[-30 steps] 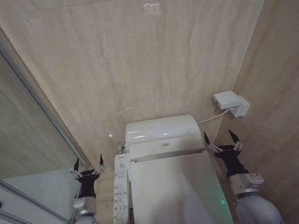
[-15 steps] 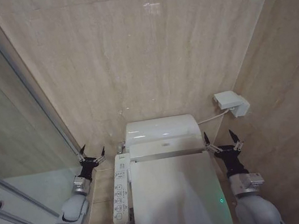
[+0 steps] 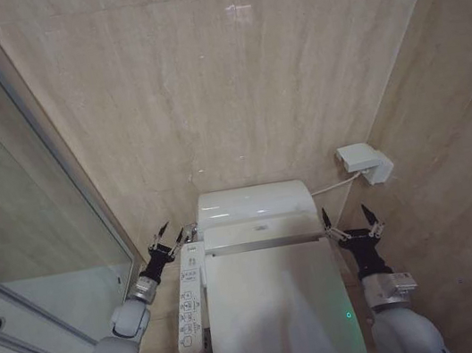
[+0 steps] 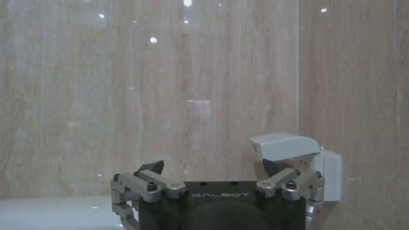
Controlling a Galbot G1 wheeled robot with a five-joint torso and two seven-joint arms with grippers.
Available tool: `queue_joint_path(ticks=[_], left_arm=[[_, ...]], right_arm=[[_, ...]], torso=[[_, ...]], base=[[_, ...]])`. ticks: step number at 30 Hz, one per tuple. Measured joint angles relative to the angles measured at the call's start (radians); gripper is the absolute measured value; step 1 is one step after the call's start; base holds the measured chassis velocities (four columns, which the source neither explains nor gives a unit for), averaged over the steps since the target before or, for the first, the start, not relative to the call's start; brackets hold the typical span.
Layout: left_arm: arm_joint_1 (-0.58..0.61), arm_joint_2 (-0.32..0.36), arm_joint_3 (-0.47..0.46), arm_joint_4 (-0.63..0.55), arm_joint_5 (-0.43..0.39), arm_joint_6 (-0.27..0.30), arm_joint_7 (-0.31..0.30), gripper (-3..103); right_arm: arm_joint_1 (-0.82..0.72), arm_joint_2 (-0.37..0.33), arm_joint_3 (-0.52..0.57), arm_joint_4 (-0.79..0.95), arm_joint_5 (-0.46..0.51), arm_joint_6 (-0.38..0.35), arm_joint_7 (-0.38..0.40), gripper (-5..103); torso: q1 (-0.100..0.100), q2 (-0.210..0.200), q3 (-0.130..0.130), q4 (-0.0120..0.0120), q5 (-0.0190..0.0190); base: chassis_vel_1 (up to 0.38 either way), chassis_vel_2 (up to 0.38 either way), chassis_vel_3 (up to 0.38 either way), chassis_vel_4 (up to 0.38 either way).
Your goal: Open the toilet lid, clean the toilet bowl with a toilet brush, close the toilet lid, and flush.
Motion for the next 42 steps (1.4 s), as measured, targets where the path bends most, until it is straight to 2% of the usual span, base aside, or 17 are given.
queue_joint_path(ticks=[2, 3, 5, 9, 10, 15, 16, 30, 36, 42], left_arm=[[0.0, 0.0, 0.0, 0.004, 0.015, -0.002, 0.0, 70], [-0.002, 0.002, 0.001, 0.016, 0.046, -0.01, 0.004, 43], [-0.011, 0.005, -0.001, 0.035, 0.085, -0.02, 0.015, 43], [-0.024, 0.009, -0.002, 0.053, 0.105, -0.027, 0.017, 43], [-0.03, 0.011, -0.002, 0.062, 0.114, -0.031, 0.017, 16], [-0.054, 0.008, 0.008, 0.087, 0.137, -0.052, 0.019, 16], [-0.057, 0.007, 0.013, 0.09, 0.138, -0.055, 0.02, 0], [-0.071, -0.003, 0.068, 0.154, 0.162, -0.096, 0.032, 0], [-0.069, -0.012, 0.074, 0.163, 0.165, -0.094, 0.038, 0], [-0.071, -0.022, 0.071, 0.163, 0.165, -0.091, 0.039, 0]], right_arm=[[0.0, 0.0, 0.0, 0.0, 0.0, 0.0, 0.0, 100], [0.0, 0.0, 0.0, 0.0, 0.0, 0.0, 0.0, 100], [0.0, 0.0, 0.0, 0.0, 0.0, 0.0, 0.0, 100], [0.0, 0.0, 0.0, 0.0, 0.0, 0.0, 0.0, 100], [0.0, 0.0, 0.0, 0.0, 0.0, 0.0, 0.0, 100], [0.0, 0.0, 0.0, 0.0, 0.0, 0.0, 0.0, 100], [0.0, 0.0, 0.0, 0.0, 0.0, 0.0, 0.0, 100], [0.0, 0.0, 0.0, 0.0, 0.0, 0.0, 0.0, 100], [0.0, 0.0, 0.0, 0.0, 0.0, 0.0, 0.0, 100], [0.0, 0.0, 0.0, 0.0, 0.0, 0.0, 0.0, 100]], torso=[[0.0, 0.0, 0.0, 0.0, -0.0001], [0.0, 0.0, 0.0, 0.0, -0.0002], [0.0, 0.0, 0.0, -0.0006, -0.0006], [0.0, 0.0, 0.0, -0.0006, -0.0003], [0.0, 0.0, 0.0, -0.0005, -0.0004], [0.0, 0.0, 0.0, -0.0005, -0.0004], [0.0, 0.0, 0.0, -0.0005, -0.0004], [0.0, 0.0, 0.0, 0.0004, 0.0003], [0.0, 0.0, 0.0, -0.0005, -0.0001], [0.0, 0.0, 0.0, -0.0004, -0.0005]], base=[[0.0, 0.0, 0.0, 0.0], [0.0, 0.0, 0.0, 0.0], [0.0, 0.0, 0.0, 0.0], [0.0, 0.0, 0.0, 0.0], [0.0, 0.0, 0.0, 0.0], [0.0, 0.0, 0.0, 0.0], [0.0, 0.0, 0.0, 0.0], [0.0, 0.0, 0.0, 0.0], [0.0, 0.0, 0.0, 0.0], [0.0, 0.0, 0.0, 0.0]])
